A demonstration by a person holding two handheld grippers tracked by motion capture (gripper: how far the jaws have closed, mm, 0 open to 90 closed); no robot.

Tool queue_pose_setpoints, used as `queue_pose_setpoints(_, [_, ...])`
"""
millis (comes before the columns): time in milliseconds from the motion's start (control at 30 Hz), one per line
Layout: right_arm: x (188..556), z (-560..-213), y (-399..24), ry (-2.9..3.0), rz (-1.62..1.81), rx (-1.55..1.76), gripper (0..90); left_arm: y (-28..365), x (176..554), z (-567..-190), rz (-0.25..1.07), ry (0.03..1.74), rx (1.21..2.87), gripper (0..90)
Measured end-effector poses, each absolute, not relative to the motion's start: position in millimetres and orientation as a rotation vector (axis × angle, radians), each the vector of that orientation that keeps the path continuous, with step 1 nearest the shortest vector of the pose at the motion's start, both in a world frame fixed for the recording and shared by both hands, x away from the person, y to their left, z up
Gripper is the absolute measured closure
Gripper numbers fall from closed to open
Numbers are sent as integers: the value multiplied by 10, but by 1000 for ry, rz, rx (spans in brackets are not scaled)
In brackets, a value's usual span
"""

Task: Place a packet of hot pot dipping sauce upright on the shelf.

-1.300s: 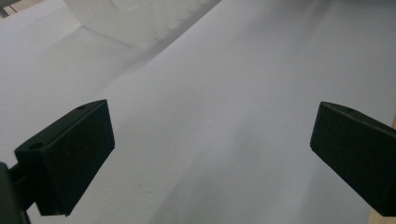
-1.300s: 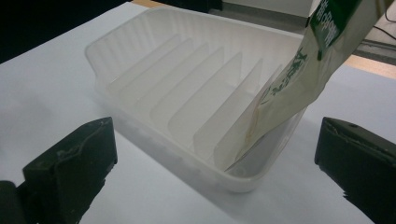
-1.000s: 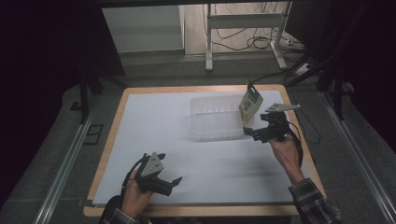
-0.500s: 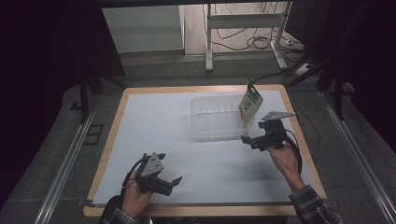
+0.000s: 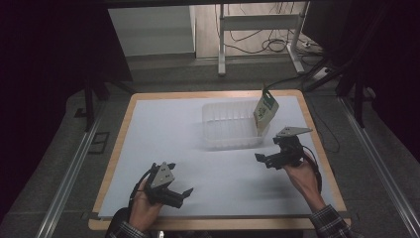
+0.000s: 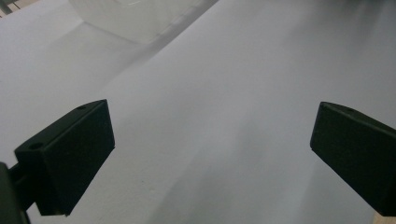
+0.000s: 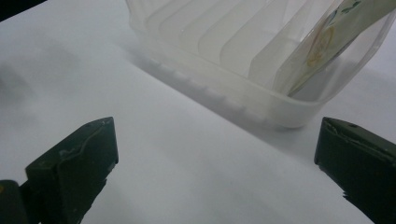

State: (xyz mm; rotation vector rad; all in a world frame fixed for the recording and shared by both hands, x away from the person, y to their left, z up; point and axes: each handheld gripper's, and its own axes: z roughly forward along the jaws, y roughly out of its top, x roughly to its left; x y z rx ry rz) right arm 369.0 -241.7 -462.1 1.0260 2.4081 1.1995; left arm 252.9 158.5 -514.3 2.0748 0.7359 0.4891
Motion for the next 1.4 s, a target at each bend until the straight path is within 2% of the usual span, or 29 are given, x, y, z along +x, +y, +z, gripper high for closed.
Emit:
queue_pose_setpoints(667, [3334, -4615, -2662, 2381, 1222, 1020, 0, 1572, 2532, -5150, 488, 740, 2086, 0])
queue_pose_setpoints(1400, [3157, -4694, -2841, 2382, 1186, 1053, 0, 1564, 2535, -5157, 483, 743, 2094, 0])
